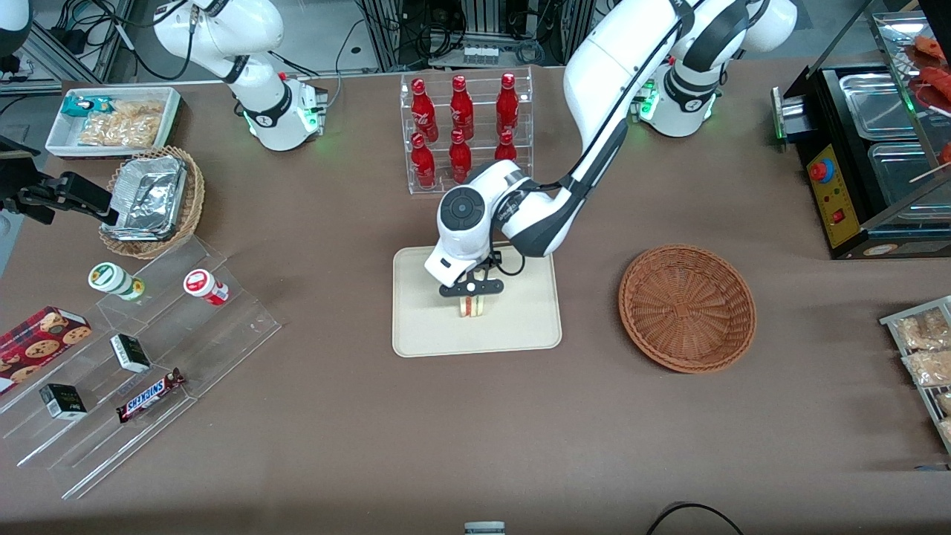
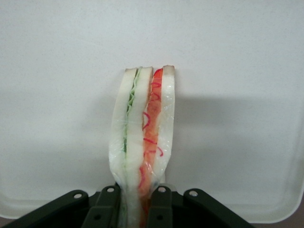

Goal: Place sandwich from basket to tray
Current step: 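Lower the sandwich onto the tray and open the left gripper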

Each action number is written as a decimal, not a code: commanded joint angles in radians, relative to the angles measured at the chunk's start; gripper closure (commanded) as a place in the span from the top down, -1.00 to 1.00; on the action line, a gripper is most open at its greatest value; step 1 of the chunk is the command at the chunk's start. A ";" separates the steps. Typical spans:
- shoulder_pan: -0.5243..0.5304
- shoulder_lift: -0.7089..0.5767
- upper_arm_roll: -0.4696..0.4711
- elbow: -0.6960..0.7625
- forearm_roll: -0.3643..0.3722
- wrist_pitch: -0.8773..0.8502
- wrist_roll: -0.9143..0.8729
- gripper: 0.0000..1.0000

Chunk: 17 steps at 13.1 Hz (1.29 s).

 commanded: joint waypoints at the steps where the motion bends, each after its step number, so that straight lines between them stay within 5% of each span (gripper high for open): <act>1: -0.009 0.004 0.012 0.034 0.015 -0.006 -0.024 1.00; 9: 0.000 -0.198 0.115 0.024 0.027 -0.270 -0.023 1.00; 17: 0.193 -0.316 0.124 -0.060 0.028 -0.296 0.117 1.00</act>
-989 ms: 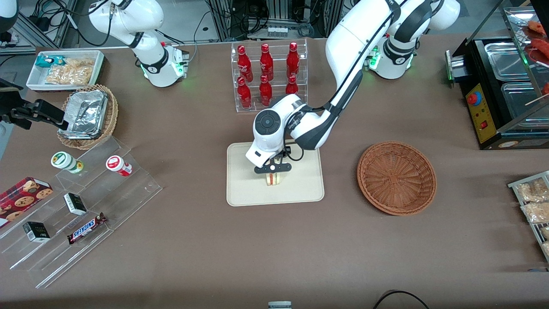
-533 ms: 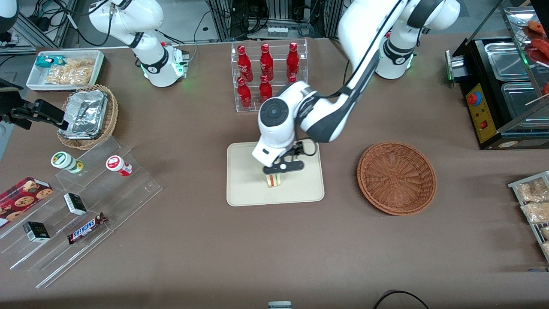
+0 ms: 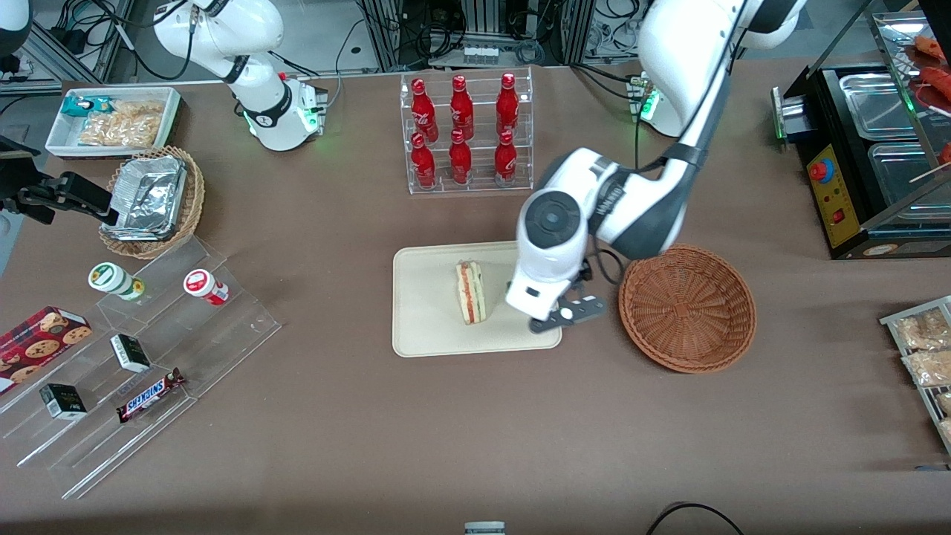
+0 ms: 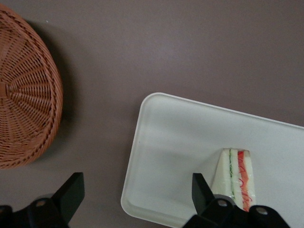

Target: Place sandwich from basket to tray

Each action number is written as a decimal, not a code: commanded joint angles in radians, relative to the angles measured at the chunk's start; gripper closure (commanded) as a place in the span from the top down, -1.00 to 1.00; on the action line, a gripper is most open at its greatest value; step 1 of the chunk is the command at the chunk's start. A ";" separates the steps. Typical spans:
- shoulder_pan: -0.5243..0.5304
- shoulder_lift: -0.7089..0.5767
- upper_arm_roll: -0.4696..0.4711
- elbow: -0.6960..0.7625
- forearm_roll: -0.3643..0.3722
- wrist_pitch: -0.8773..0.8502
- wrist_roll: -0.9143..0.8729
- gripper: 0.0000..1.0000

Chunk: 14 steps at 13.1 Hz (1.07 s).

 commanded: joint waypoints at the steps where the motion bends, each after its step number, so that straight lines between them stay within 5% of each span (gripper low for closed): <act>1: 0.059 -0.107 -0.008 -0.097 0.008 -0.020 0.085 1.00; 6: 0.198 -0.243 -0.020 -0.212 0.015 -0.089 0.235 1.00; 14: 0.551 -0.565 -0.216 -0.444 0.018 -0.186 0.649 1.00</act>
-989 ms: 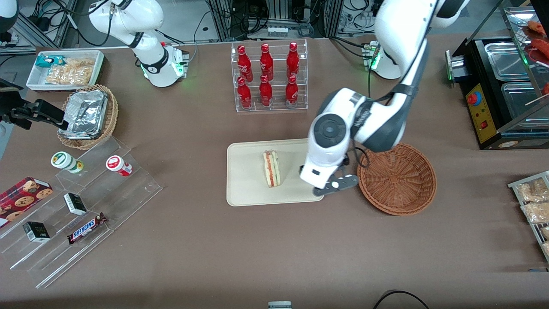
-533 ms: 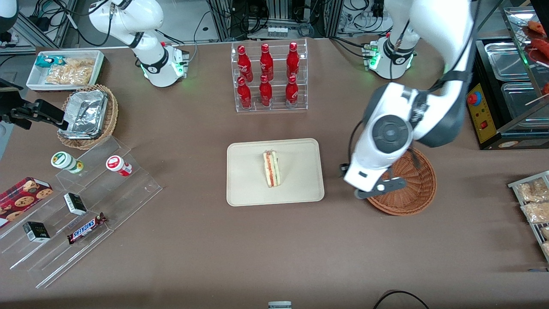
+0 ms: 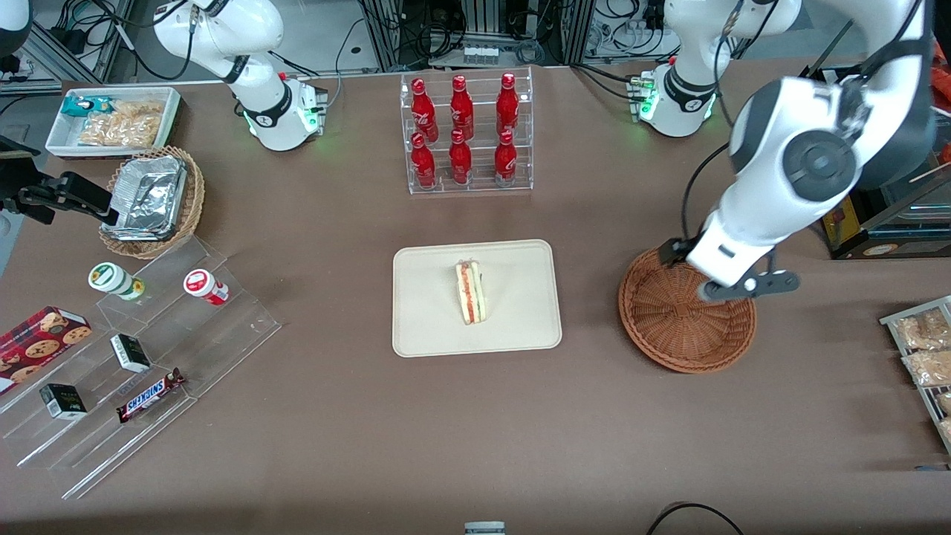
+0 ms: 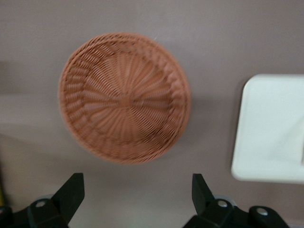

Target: Place sandwich from basket to tray

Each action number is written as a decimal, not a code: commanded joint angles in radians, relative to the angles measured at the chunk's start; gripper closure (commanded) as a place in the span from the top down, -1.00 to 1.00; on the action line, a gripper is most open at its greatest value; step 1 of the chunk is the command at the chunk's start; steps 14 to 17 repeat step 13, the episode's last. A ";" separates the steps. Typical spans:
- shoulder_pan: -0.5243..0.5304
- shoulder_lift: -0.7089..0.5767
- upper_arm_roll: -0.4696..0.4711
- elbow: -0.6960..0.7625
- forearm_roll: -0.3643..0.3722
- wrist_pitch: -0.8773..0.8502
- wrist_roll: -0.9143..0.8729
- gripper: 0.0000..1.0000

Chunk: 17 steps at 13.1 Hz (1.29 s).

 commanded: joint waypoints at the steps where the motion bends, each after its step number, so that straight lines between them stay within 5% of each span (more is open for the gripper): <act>1: 0.105 -0.114 -0.065 -0.057 0.011 -0.083 0.139 1.00; 8: 0.117 -0.190 0.045 0.035 0.008 -0.199 0.351 1.00; 12: 0.117 -0.195 0.120 0.063 -0.073 -0.205 0.359 1.00; 17: 0.117 -0.197 0.125 0.063 -0.076 -0.202 0.359 1.00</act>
